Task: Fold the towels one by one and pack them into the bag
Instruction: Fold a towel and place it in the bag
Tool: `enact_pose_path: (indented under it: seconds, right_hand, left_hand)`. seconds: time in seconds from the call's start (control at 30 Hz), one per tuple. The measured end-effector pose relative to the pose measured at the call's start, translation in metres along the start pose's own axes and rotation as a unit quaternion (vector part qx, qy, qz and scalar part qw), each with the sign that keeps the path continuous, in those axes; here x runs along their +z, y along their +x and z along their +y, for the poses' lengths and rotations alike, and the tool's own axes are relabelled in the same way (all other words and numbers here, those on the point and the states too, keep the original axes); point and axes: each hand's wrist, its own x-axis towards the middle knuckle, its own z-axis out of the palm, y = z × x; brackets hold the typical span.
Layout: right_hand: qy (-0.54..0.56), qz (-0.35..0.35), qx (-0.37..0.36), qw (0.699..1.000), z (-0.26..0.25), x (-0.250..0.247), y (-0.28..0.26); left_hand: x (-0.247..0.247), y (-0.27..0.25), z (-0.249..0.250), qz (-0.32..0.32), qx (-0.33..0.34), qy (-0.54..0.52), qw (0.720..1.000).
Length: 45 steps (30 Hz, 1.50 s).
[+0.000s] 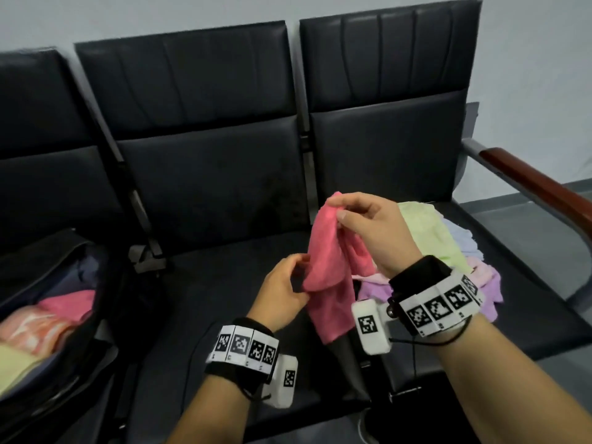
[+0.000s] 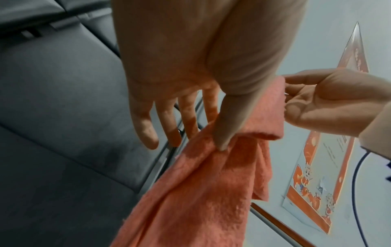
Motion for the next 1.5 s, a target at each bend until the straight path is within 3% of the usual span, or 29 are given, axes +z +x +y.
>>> enact_pose_path:
  seconds: [0.27,0.4,0.47,0.57,0.63,0.8,0.93,1.1,1.27,1.4,1.5]
  right_hand:
    - [0.054,-0.017,-0.012,0.998,-0.028,0.068,-0.025]
    - [-0.004,0.008,0.012,1.0,-0.012,0.092,-0.033]
    - [-0.08,-0.047,0.005,0.996,0.0,0.106,-0.046]
    - [-0.165,-0.213,-0.033,0.962,0.016,0.136,-0.077]
    - [-0.192,-0.254,-0.076,0.945,0.024,0.154,-0.095]
    - [-0.246,-0.217,-0.129,0.936,0.03,0.166,-0.107]
    - [-0.203,-0.201,-0.11,0.952,0.033,0.165,-0.11]
    - [-0.161,-0.129,-0.085,0.975,0.034,0.165,-0.105]
    - [-0.085,-0.079,-0.045,0.992,0.031,0.159,-0.098]
    - [-0.064,-0.06,-0.041,0.995,0.027,0.158,-0.094]
    - [-0.046,-0.062,-0.031,0.997,0.025,0.157,-0.094]
  left_hand:
    - [-0.067,-0.07,-0.002,0.162,0.041,-0.01,0.986]
    - [-0.106,-0.096,-0.005,0.236,0.05,-0.029,0.97]
    - [-0.117,-0.105,-0.003,0.236,0.056,-0.018,0.97]
    - [-0.121,-0.116,0.0,0.197,0.075,0.018,0.977]
    - [-0.12,-0.125,0.0,0.159,0.089,0.032,0.983]
    - [-0.129,-0.146,-0.015,0.157,0.103,0.029,0.982]
    - [-0.126,-0.157,-0.037,0.157,0.073,-0.009,0.985]
    - [-0.115,-0.169,-0.067,0.123,0.002,-0.068,0.99]
    - [-0.11,-0.177,-0.096,0.108,-0.037,0.005,0.993]
    - [-0.1,-0.179,-0.11,0.083,-0.06,0.004,0.995]
    - [-0.094,-0.178,-0.115,0.099,-0.072,-0.003,0.992]
